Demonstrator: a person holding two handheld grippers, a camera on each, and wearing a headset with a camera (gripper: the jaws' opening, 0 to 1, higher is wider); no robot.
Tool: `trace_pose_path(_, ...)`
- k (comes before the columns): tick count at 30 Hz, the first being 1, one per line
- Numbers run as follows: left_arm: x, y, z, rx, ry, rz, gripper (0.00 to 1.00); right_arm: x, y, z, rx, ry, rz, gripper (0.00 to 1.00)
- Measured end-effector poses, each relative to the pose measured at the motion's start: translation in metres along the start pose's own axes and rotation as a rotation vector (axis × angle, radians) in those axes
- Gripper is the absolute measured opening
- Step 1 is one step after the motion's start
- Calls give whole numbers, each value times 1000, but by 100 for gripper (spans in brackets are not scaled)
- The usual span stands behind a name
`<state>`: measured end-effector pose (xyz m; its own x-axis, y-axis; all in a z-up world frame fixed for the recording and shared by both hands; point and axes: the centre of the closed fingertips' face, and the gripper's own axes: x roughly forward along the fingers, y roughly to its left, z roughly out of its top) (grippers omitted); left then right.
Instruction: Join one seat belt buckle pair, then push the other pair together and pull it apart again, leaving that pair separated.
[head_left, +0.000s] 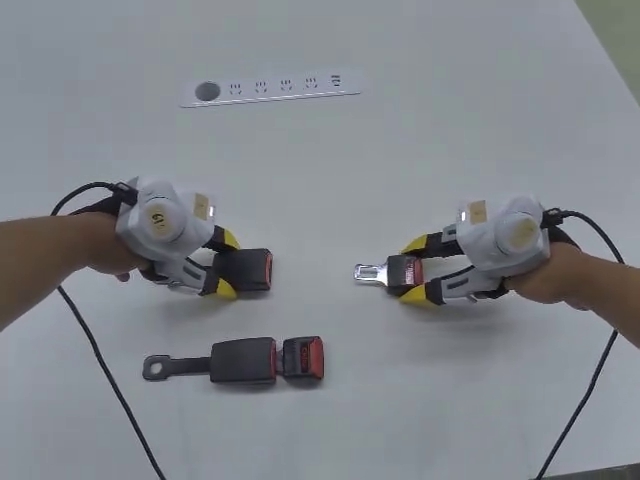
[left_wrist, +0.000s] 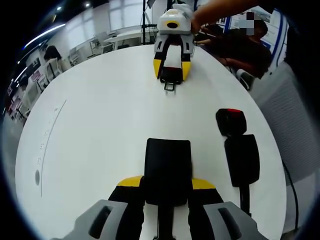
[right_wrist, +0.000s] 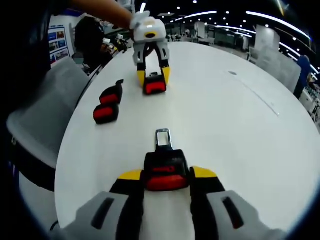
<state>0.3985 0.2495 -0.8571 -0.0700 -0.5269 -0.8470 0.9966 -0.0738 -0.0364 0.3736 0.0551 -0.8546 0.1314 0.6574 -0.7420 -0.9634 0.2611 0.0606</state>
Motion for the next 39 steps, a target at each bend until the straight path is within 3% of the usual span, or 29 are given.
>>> trace_pose_path(19, 0, 1, 0, -6, 5, 5, 35, -2, -1, -6, -2, 33, -6, 37)
trace_pose_path(22, 0, 1, 1, 0, 7, 12, 35, -3, -3, -7, -1, 53, -32, 37)
trace_pose_path(23, 0, 1, 1, -30, 4, 21, 35, -3, -4, -9, 18, 59, -49, 38)
trace_pose_path(25, 0, 0, 3, -56, -9, 24, 39, -3, -6, -5, 109, 20, -73, 46)
trace_pose_path(28, -5, -2, 3, -101, -20, 48, 50, -10, -11, 7, 106, -55, -135, 55)
trace_pose_path(31, -13, -2, 7, -214, -81, 85, 56, -15, -11, 15, 149, -113, -188, 60)
trace_pose_path(35, -28, 4, 10, -314, -155, 195, 70, -20, -18, 20, 209, -183, -293, 69)
trace_pose_path(39, -45, 2, 15, -444, -265, 293, 78, -21, -15, 26, 265, -236, -389, 79)
